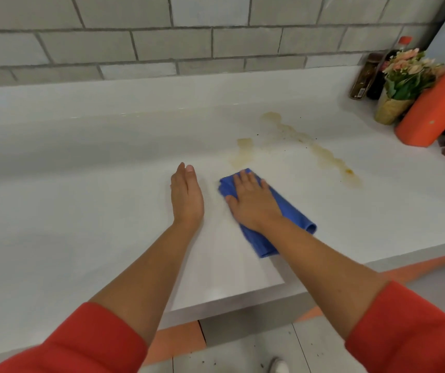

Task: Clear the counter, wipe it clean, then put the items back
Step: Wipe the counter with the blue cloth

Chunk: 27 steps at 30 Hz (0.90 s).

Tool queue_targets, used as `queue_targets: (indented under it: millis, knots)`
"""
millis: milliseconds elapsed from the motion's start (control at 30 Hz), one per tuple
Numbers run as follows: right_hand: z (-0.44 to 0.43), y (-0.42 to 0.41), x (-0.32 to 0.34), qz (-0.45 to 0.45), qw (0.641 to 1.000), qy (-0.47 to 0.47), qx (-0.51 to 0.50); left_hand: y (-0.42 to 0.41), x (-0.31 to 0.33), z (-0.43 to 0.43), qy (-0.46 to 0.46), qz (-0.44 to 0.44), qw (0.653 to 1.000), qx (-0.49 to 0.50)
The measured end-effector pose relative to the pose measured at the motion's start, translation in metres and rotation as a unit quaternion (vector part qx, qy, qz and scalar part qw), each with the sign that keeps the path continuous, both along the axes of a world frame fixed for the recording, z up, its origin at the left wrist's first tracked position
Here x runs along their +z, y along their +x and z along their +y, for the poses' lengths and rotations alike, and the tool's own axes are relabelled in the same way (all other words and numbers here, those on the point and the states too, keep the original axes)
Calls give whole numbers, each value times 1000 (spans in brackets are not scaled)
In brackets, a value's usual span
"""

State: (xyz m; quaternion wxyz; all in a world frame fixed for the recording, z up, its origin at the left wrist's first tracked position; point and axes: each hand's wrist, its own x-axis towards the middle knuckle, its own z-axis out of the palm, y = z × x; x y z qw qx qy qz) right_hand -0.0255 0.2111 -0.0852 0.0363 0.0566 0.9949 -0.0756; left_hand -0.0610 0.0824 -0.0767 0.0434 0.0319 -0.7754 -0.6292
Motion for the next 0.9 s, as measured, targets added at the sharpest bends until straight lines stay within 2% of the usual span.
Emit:
queue_targets:
  millis: [167,267,400,533,700,800,900]
  knots:
    - [-26,73,-1,11,989,-35,145,1,0,-3,10,-2,1000,-4]
    - [1,105,3,-11,986,-46,157,3,0,-4,14,-9,1000,-7]
    - [47,94,4,-1,998,-29,56,6,1,-7,21,-10,1000,-6]
    - [91,34,0,5,997,10,-75,5,2,-8,22,-9,1000,-11]
    - [83,-42,3,-1,990,14,-143,-4,5,-1,-31,18,999,-38]
    - [50,-55,7,-5,999,-9,-37,-19,6,7,-93,35,994,-53]
    - [31,-28,7,0,995,-39,91,-42,4,12,-161,53,984,-52]
